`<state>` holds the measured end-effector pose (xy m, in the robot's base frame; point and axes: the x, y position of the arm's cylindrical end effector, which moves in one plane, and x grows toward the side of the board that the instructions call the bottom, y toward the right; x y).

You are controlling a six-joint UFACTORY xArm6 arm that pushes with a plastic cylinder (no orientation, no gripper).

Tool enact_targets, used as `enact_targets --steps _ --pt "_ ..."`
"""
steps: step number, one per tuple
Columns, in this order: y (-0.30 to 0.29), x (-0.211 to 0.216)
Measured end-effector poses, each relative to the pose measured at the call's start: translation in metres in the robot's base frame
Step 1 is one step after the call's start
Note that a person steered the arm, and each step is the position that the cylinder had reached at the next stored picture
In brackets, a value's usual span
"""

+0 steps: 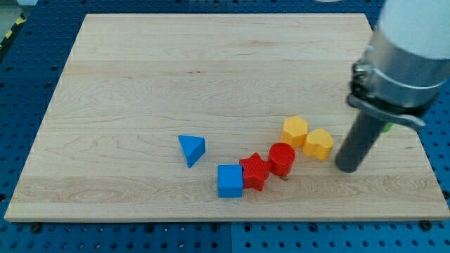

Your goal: Push yellow heart to the bottom left of green circle

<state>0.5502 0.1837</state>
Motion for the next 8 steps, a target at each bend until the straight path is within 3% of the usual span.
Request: enact_targets --steps 1,3,4,6,8 --pt "0.012 -0.001" --pt "-0.068 0.004" --pt "-0.085 -0.021" --pt "-0.038 -0.036" --pt "-0.046 -0.016"
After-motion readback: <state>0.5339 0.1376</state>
